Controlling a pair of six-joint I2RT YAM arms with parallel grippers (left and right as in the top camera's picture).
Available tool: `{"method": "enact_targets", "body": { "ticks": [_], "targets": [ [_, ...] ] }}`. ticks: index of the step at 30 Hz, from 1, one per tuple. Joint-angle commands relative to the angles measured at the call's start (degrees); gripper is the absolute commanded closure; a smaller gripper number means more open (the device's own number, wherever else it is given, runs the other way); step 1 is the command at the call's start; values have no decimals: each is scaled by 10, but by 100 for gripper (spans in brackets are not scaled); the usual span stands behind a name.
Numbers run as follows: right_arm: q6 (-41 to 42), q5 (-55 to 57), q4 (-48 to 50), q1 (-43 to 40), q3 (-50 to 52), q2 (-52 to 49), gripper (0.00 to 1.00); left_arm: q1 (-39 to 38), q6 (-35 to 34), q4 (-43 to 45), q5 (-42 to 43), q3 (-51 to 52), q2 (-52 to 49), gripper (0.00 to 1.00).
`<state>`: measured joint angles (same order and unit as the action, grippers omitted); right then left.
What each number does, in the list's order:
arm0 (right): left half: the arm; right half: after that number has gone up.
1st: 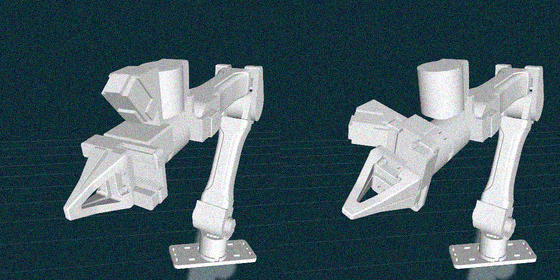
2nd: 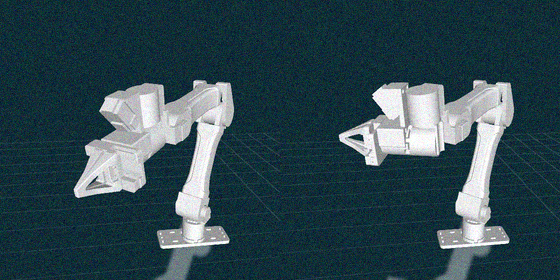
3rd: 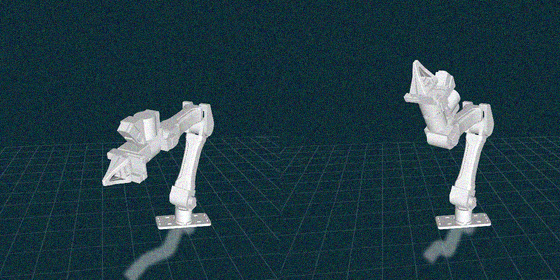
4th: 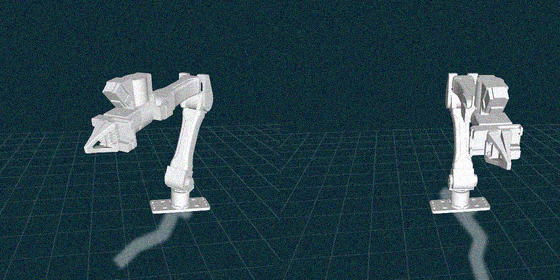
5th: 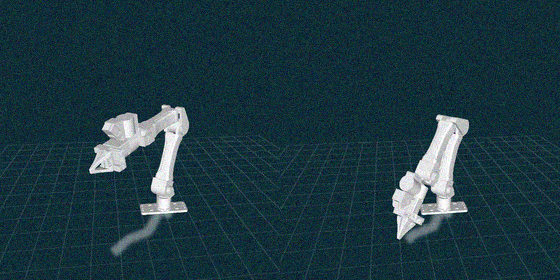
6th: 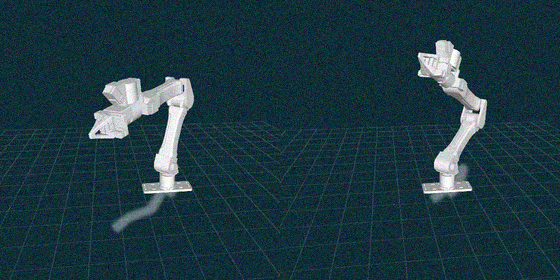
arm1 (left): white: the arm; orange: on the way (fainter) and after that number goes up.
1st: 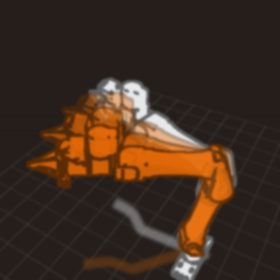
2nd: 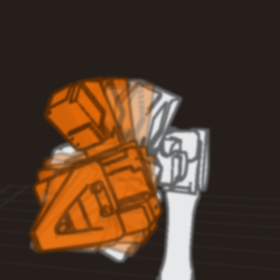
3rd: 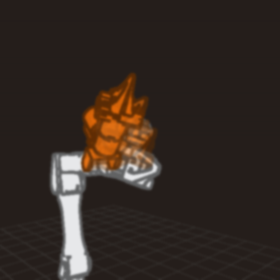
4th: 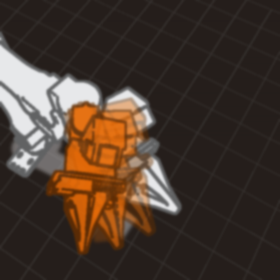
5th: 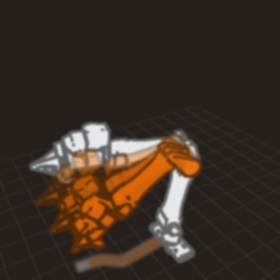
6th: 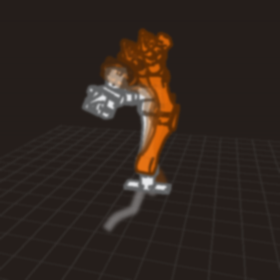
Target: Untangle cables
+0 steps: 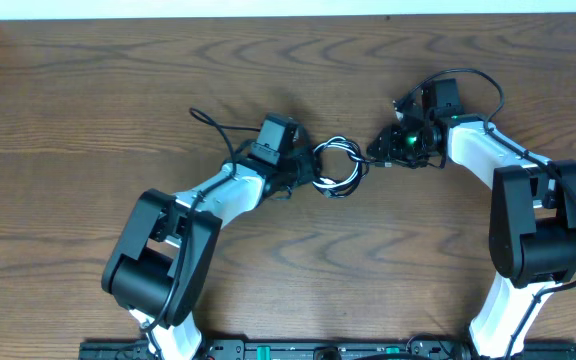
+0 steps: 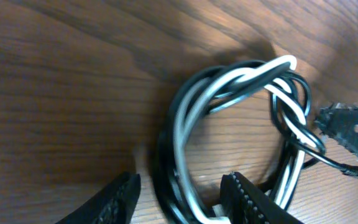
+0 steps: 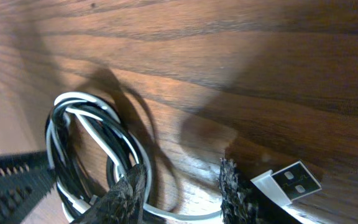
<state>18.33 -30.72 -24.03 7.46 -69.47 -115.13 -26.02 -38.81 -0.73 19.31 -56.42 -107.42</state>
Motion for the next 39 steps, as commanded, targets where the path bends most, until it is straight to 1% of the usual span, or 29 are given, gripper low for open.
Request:
{"method": "enact_targets", "body": {
  "ticks": [1,4,6,7,8,10,11,13,18,20,23,25,28,30,32,34,39],
  "targets": [
    [15,35,-6,2,-2,0,64,-22,-25,-2,-43,-7,-16,52],
    [22,54,-17,2,-2,0,65,-36,-32,-3,-65,-7,-19,62],
    [27,64,-20,2,-2,0,64,-45,-33,-8,-92,-7,-19,80],
    [27,64,-21,2,-2,0,64,-47,-33,-14,-99,-7,-19,92],
    [27,64,-22,2,-2,0,65,-47,-38,-19,-99,-7,-17,92],
    [24,63,-31,1,-2,1,77,-47,-54,-19,-96,-7,-10,93],
    [19,56,-33,1,-2,3,81,-45,-54,-17,-96,-7,-2,93],
    [-6,28,-26,-2,-3,11,82,-45,-42,-18,-97,-7,20,93],
    [-49,-43,-26,-14,-8,67,78,-47,21,-22,-90,-7,106,93],
    [-79,-89,-28,-14,-8,109,76,-47,60,-22,-63,-7,153,93],
    [-102,-130,-28,-13,-8,160,71,-47,102,-27,-29,-7,195,93],
    [-103,-141,-30,-13,-8,197,67,-47,108,-45,-28,-7,214,93],
    [-103,-147,-31,-12,-8,250,59,-45,113,-75,-16,-7,227,92],
    [-103,-146,-40,-8,-8,281,55,-45,141,-78,46,-7,225,92],
    [-103,-141,-53,-5,-8,294,53,-45,162,-73,99,-7,224,93],
    [-102,-131,-71,-5,-8,296,53,-44,176,-73,132,-7,224,92],
    [-61,-101,-127,-5,-5,270,54,-12,191,-68,236,-7,224,92]
  ]
}}
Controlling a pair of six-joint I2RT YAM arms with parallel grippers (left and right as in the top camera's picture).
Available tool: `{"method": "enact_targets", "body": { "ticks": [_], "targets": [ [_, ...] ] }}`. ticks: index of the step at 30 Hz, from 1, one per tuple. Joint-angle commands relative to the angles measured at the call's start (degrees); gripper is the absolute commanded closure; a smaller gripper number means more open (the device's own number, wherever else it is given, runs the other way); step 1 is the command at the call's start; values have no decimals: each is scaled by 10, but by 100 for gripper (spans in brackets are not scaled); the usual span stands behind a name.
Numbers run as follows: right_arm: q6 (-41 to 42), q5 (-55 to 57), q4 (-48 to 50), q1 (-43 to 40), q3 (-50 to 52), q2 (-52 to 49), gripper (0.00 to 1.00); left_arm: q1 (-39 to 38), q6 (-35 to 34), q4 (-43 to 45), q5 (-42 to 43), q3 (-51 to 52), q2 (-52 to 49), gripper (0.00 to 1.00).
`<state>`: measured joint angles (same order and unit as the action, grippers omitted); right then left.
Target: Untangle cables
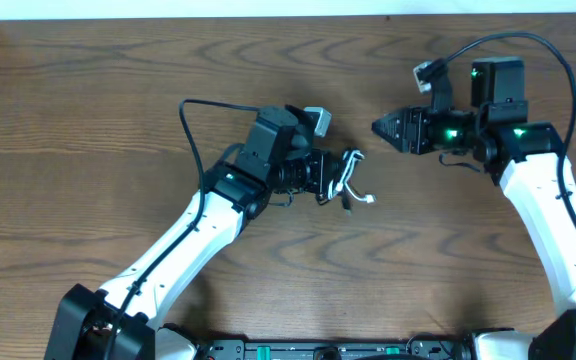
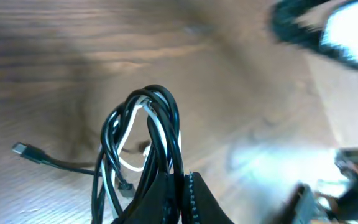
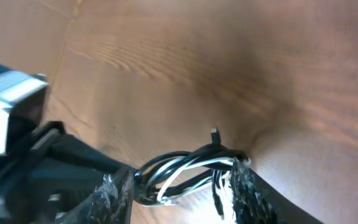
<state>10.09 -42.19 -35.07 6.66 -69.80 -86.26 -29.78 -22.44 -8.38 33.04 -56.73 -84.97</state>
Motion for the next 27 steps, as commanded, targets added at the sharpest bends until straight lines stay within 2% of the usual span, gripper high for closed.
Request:
{"method": "enact_targets", "body": {
  "ticks": [1,8,20,27],
  "targets": [
    [22,11,-24,3,-2,-23,55,34,27,10,106,-4,0,93],
    [72,7,-31,23,-2,-40,63,64,-8,9,113,-4,0,93],
    [201,18,17,87,-2,-78,66,64,-19,9,113,-3,0,93],
    [230,25,45,111,-2,-106,65,64,-19,9,113,-3,0,92]
  ]
}}
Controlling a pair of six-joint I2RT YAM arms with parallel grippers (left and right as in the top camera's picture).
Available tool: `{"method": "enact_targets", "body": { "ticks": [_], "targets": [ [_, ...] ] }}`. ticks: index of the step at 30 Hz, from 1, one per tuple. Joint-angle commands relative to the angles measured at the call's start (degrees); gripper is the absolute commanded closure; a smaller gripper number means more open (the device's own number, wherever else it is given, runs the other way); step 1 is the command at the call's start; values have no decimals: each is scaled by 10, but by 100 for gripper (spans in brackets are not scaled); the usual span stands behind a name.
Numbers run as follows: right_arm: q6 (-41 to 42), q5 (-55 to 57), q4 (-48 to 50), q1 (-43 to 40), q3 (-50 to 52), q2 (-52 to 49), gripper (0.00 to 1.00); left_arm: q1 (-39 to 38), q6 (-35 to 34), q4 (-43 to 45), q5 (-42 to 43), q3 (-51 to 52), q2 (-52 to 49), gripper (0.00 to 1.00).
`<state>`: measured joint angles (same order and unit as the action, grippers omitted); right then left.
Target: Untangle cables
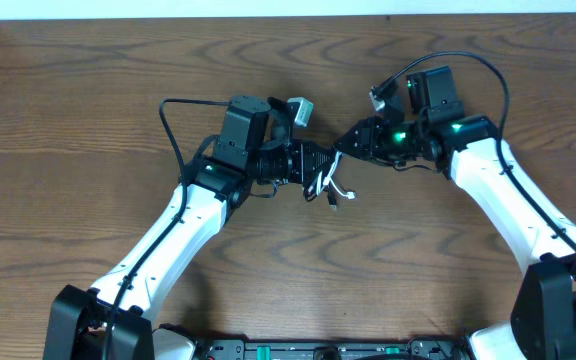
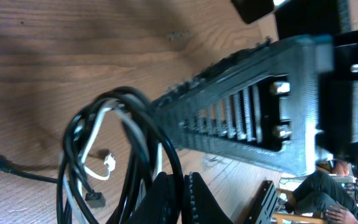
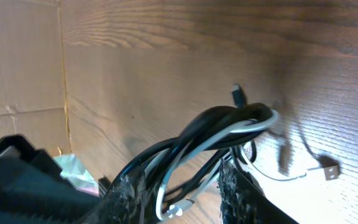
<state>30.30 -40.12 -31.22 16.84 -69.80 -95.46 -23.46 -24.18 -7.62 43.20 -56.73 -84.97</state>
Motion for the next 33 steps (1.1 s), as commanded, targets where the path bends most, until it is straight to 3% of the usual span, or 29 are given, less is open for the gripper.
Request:
{"method": "enact_targets", "body": {
  "ticks": [1,14,23,33],
  "targets": [
    [31,6,9,13,-2,-17,66,0,-1,2,11,-3,0,92],
    [35,62,-10,39,10,-24,79,0,-3,2,9,-3,0,93],
    [50,103,-1,46,50,-24,80,0,-27,4,-4,-3,0,93],
    [87,104,99,47,122,-24,80,0,-30,4,-4,-3,0,92]
  ]
}}
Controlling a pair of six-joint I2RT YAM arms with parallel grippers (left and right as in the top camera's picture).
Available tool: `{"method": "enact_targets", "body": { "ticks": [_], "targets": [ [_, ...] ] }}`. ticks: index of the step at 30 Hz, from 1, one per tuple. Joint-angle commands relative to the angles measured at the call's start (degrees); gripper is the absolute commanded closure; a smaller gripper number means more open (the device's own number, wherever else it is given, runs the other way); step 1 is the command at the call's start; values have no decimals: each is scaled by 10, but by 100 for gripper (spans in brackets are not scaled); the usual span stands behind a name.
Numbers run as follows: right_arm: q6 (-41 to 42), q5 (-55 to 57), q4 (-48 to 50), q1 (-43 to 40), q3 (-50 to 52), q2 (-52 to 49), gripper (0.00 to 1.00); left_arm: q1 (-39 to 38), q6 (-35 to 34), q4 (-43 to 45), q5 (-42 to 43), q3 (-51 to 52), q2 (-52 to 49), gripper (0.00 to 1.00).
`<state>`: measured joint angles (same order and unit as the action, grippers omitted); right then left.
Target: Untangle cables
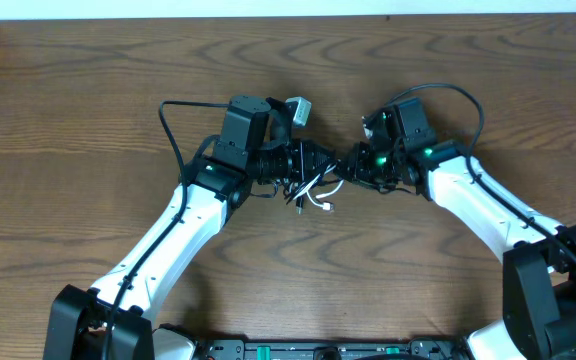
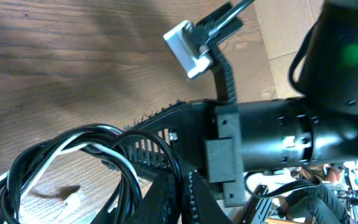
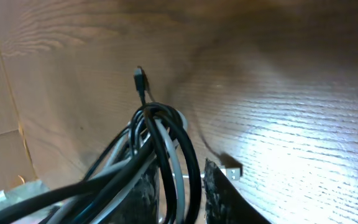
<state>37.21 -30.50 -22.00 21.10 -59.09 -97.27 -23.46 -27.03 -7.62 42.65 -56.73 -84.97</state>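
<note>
A tangled bundle of black and white cables (image 1: 315, 186) hangs between my two grippers over the middle of the table. My left gripper (image 1: 313, 163) is shut on a black strand (image 2: 178, 163) at the bottom of its view, and the loops (image 2: 73, 158) spread out to the left. From the right, my right gripper (image 1: 352, 166) faces it with its fingers (image 3: 219, 194) closed in on several black and white strands (image 3: 178, 163). Loose ends dangle below: a white plug (image 1: 325, 207) and a silver USB plug (image 3: 231, 169). A small black plug (image 3: 139, 77) sticks up above the loops.
Brown wooden table (image 1: 78, 100) all round. A white wall edge (image 1: 268, 8) runs along the far side. Each arm's own black cable arcs above its wrist, the left arm's (image 1: 168, 125) and the right arm's (image 1: 448, 92). In the left wrist view the right arm's dark body (image 2: 272, 134) fills the right half.
My right gripper has moved left up against the bundle, and its fingers have narrowed from open to closed on several strands. The left gripper keeps its hold in about the same place.
At first the coil lay on the table with both grippers open at it. Then my left gripper was shut on it and held it up, while the right was drawn back. The right then came in open around the loops, and now both hold the bundle.
</note>
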Motion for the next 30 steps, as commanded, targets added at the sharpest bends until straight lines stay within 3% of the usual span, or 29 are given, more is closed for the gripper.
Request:
{"method": "enact_targets", "body": {
  "ticks": [1,7,10,17,23,24,28,30],
  "targets": [
    [18,9,10,4,19,-6,80,0,-1,4,2,-3,0,93],
    [35,53,19,15,43,-6,83,0,-1,4,2,-3,0,92],
    [34,82,16,14,47,-6,99,0,-1,4,2,-3,0,92],
    [-47,37,14,-19,37,9,99,0,14,2,2,-3,0,92],
    [-135,-26,-17,-78,26,85,99,0,50,-22,-19,-3,0,92],
    [-147,-41,-22,-89,26,101,99,0,57,-30,-31,-3,0,90],
    [-160,-52,-50,-103,26,151,99,0,87,-58,-64,-3,0,42],
    [-171,-53,-65,-103,26,170,99,0,97,-67,-80,-3,0,23]
  ]
}}
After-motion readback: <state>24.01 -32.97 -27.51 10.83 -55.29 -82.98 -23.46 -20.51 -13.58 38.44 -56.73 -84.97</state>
